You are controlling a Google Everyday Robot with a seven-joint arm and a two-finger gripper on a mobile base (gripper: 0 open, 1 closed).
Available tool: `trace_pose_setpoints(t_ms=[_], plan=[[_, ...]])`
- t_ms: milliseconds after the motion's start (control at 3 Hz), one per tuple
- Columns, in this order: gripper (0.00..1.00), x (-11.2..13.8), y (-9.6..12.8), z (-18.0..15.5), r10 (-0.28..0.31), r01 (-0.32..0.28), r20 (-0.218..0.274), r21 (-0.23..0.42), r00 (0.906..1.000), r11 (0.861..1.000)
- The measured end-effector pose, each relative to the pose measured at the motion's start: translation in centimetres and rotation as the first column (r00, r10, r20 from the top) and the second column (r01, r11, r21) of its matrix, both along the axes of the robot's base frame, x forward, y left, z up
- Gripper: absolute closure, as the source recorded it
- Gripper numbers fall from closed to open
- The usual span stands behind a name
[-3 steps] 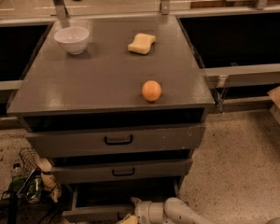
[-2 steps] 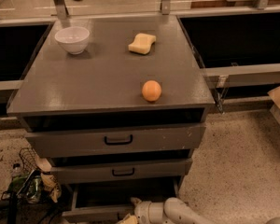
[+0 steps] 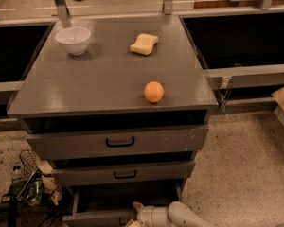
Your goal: Open bottom drawer
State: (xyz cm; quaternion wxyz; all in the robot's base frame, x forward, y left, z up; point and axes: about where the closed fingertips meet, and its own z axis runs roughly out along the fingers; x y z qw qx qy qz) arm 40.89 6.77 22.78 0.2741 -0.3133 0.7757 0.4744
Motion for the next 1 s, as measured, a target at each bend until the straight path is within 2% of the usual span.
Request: trace_pose_setpoints(t_ms=[333, 667, 1000], plan=[[0.0, -1.2, -0.4, 0.2, 0.03, -0.03, 0.008, 0.009, 0.9995, 1.0], [0.0, -5.0, -1.1, 1.1, 0.121, -0.122, 0.041, 0.035, 0.9918, 0.992], [0.0, -5.0, -1.1, 1.1, 0.121, -0.122, 0.041, 0.035, 0.9918, 0.992]])
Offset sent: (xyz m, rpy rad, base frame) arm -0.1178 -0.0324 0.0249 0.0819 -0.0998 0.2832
